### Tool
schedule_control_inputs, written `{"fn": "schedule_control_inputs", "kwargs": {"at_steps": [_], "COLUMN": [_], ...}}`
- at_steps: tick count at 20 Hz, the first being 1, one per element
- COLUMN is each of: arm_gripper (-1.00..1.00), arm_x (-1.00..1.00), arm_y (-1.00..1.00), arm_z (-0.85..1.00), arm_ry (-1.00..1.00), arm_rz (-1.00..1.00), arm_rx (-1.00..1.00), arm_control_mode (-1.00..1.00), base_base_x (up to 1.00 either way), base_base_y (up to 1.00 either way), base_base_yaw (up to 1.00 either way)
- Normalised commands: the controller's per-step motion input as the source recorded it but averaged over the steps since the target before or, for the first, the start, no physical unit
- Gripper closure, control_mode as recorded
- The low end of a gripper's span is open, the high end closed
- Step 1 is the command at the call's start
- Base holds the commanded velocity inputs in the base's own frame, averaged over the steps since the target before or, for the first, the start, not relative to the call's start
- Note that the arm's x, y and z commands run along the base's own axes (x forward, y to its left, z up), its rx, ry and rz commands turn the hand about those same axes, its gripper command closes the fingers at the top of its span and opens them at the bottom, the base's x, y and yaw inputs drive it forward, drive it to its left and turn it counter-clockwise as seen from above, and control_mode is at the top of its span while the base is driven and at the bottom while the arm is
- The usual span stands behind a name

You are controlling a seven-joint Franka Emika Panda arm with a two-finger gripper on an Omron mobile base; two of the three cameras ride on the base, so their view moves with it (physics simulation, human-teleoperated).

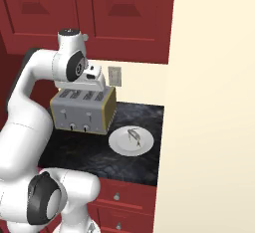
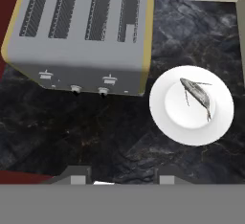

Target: Place the fish on the top rack of the oven, and slide the tray back inside. Close the oven door.

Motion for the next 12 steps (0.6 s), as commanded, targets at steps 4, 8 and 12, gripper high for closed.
{"fn": "schedule_control_inputs", "kwargs": {"at_steps": [4,8,12], "arm_gripper": [-1.00,-1.00,-1.00], "arm_x": [-0.10,-0.25,-0.23], "arm_y": [-0.03,-0.24,-0.45], "arm_z": [0.00,-0.08,-0.19], "arm_ry": [0.00,0.00,0.00], "arm_rz": [0.00,0.01,0.14], "arm_rx": [0.00,0.00,0.00], "arm_control_mode": [-1.00,-1.00,-1.00], "base_base_x": [0.00,0.00,0.00], "base_base_y": [0.00,0.00,0.00], "base_base_yaw": [0.00,0.00,0.00]}}
